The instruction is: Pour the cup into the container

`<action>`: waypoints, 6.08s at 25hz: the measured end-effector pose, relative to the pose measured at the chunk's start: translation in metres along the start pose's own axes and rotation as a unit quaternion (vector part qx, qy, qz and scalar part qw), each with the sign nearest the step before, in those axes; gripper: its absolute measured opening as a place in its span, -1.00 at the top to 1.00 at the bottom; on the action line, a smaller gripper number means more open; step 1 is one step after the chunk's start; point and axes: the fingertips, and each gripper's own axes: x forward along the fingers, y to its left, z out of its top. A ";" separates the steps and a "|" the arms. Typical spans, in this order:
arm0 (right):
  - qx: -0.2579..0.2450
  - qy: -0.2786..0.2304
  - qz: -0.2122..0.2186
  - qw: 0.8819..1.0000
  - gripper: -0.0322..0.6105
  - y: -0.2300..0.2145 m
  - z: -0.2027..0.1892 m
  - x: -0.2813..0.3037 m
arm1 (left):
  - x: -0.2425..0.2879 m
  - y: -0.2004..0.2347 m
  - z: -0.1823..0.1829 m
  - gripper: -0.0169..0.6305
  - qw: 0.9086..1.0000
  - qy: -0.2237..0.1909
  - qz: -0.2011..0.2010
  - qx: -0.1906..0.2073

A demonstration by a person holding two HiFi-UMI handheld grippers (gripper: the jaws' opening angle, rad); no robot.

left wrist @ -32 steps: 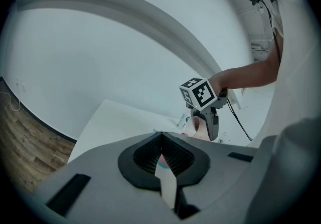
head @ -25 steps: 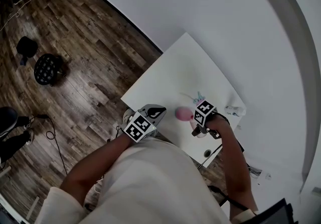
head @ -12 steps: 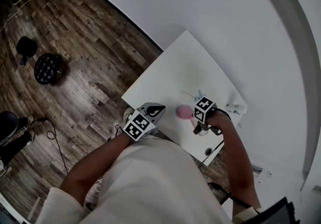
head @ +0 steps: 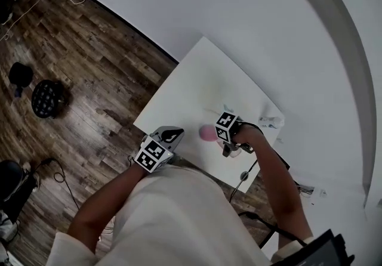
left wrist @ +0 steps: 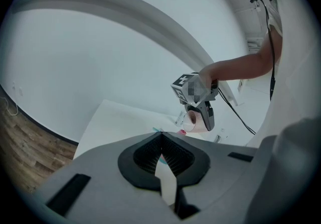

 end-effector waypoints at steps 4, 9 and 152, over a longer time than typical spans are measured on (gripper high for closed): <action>-0.008 -0.007 -0.003 1.000 -0.21 -0.003 0.013 0.001 | 0.002 0.007 -0.003 0.91 1.000 0.011 -0.006 0.013; -0.007 -0.067 0.001 0.998 -0.21 -0.011 0.013 -0.011 | 0.018 -0.002 0.018 0.91 0.999 0.023 -0.019 0.030; 0.008 -0.693 -0.140 0.707 -0.22 -0.084 -0.098 0.105 | 0.119 -0.203 -0.030 0.91 0.990 0.117 0.068 0.049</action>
